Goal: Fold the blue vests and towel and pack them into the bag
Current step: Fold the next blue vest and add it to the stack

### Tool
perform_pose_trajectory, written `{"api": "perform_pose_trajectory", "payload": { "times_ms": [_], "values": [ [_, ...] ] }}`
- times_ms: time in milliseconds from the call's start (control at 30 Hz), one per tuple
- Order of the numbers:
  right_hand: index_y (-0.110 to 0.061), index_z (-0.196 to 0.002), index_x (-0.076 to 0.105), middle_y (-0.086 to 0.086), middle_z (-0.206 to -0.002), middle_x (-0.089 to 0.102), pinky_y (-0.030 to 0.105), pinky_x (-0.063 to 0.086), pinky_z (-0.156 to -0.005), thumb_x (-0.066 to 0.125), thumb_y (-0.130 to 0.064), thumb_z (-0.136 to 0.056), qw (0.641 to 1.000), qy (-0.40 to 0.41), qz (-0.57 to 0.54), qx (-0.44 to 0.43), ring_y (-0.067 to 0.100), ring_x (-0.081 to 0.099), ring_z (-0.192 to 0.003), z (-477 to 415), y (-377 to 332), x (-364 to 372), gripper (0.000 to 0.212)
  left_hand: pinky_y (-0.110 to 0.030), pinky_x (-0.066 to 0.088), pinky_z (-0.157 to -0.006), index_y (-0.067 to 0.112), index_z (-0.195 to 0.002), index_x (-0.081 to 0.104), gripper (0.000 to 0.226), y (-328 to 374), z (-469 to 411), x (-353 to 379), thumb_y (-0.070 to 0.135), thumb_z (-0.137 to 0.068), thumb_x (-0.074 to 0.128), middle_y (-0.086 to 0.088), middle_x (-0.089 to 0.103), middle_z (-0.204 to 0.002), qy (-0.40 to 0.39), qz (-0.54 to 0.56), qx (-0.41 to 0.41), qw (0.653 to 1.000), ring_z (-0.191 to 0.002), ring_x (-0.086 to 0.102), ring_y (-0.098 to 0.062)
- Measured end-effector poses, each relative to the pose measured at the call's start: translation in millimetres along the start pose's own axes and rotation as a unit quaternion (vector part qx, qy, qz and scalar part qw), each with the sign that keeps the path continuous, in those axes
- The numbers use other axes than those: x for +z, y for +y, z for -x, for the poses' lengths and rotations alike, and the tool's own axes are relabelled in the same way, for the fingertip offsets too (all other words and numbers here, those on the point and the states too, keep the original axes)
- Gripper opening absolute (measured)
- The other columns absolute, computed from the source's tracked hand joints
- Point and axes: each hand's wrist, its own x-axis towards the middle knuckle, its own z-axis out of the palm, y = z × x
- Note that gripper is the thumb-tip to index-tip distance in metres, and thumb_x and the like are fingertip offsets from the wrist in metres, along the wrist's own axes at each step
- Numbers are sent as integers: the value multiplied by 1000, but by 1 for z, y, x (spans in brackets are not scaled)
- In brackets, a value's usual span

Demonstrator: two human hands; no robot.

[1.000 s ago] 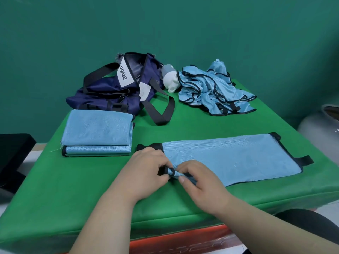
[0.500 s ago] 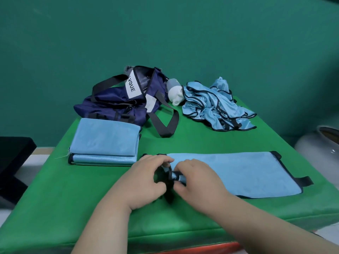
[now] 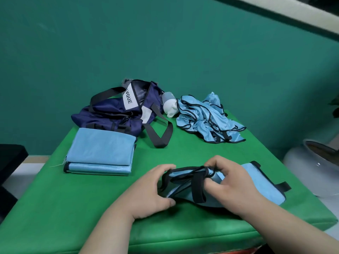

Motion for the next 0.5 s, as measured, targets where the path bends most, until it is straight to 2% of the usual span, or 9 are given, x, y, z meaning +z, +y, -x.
{"api": "perform_pose_trajectory", "payload": {
  "times_ms": [100,267,333,367,433,500],
  "values": [
    [-27,-76,62,-11,-70,65,13,42,-64,72,-4,-74,999,15,-46,16,5,58,-68,3,0,-13,26,-14,40,-96,58,-122,44,73,9,-3,10,33,-66,83,30,57,-121,28,33,11,999,-111,54,10],
    [-30,-74,63,-7,-67,65,17,44,-63,65,-21,-65,992,47,-106,45,3,56,-64,5,5,-29,13,-23,47,-86,47,-104,57,47,20,-8,22,16,-72,73,21,63,-104,87,82,47,992,-97,61,-5],
    [-31,-72,65,-6,-68,66,21,45,-65,68,-24,-64,989,51,-133,50,5,57,-66,5,8,-34,11,-17,44,-86,42,-95,63,38,23,-10,24,13,-71,70,18,64,-101,114,104,74,985,-101,61,-6],
    [-30,-72,65,-4,-69,66,21,45,-64,72,-22,-65,986,52,-149,49,6,57,-66,5,9,-36,12,-14,43,-88,40,-93,65,37,23,-11,24,11,-71,70,17,66,-102,127,122,81,981,-103,62,-6],
    [-27,-70,66,-2,-67,65,22,45,-63,75,-2,-74,982,52,-177,47,7,56,-65,6,15,-39,27,-13,44,-87,40,-94,69,41,28,-12,24,5,-73,73,15,72,-100,138,173,64,973,-97,66,-3],
    [-23,-69,65,-1,-66,64,22,44,-61,68,13,-79,978,54,-196,53,9,53,-64,6,21,-42,38,-15,47,-81,42,-98,68,44,34,-12,26,8,-71,73,7,73,-95,143,218,56,964,-88,67,-6]
  ]
}}
